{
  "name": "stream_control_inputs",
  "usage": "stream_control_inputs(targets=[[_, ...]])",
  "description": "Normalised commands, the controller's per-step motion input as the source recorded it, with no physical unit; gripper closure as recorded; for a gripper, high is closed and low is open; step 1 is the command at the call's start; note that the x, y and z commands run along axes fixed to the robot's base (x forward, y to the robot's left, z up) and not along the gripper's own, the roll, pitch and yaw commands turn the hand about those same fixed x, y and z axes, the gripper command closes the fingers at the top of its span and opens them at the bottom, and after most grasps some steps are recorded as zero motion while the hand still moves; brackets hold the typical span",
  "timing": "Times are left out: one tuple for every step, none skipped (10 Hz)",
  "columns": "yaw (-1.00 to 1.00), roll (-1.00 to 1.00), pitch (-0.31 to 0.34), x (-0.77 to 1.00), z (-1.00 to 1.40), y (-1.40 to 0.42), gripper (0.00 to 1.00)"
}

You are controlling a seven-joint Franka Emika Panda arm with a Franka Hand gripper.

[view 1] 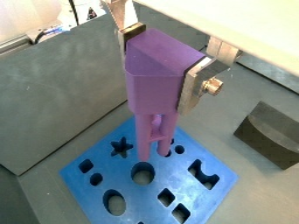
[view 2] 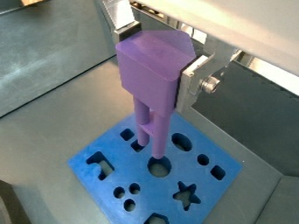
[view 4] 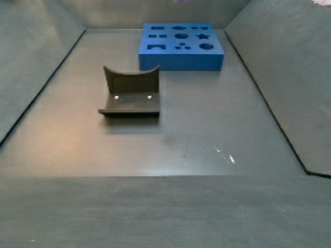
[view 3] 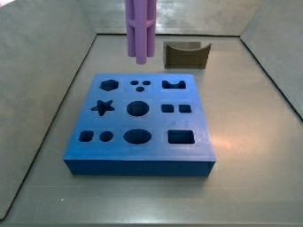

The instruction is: Insert the 3 prong object.

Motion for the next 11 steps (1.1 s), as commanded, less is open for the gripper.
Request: stream_control_inputs(targets=[[0.01, 0.06, 0.0, 0.0, -0.34, 0.25, 1.0], [0.0, 0.05, -0.01, 0.0, -0.67, 0.55, 1.0], [0.0, 0.11, 0.0, 0.02, -0.78, 0.59, 1.0], [0.0, 0.05, 0.0, 0.09, -0.79, 0.5, 1.0], [-0.12, -0.07, -0.046, 0.01, -0.67, 0.45, 1.0], [-0.12, -0.08, -0.051, 0.04, -0.58, 0.37, 1.0], [-0.1, -0.02, -0.083, 0.0, -0.45, 0.15, 1.0], [-0.13, 0.0, -0.049, 0.0, -0.37, 0.12, 1.0], [-0.14, 0.0, -0.036, 0.0, -0.32, 0.09, 1.0], [-0.11, 0.0, -0.017, 0.0, -0.33, 0.09, 1.0], [-0.09, 0.0, -0.026, 0.0, -0.33, 0.07, 1.0]])
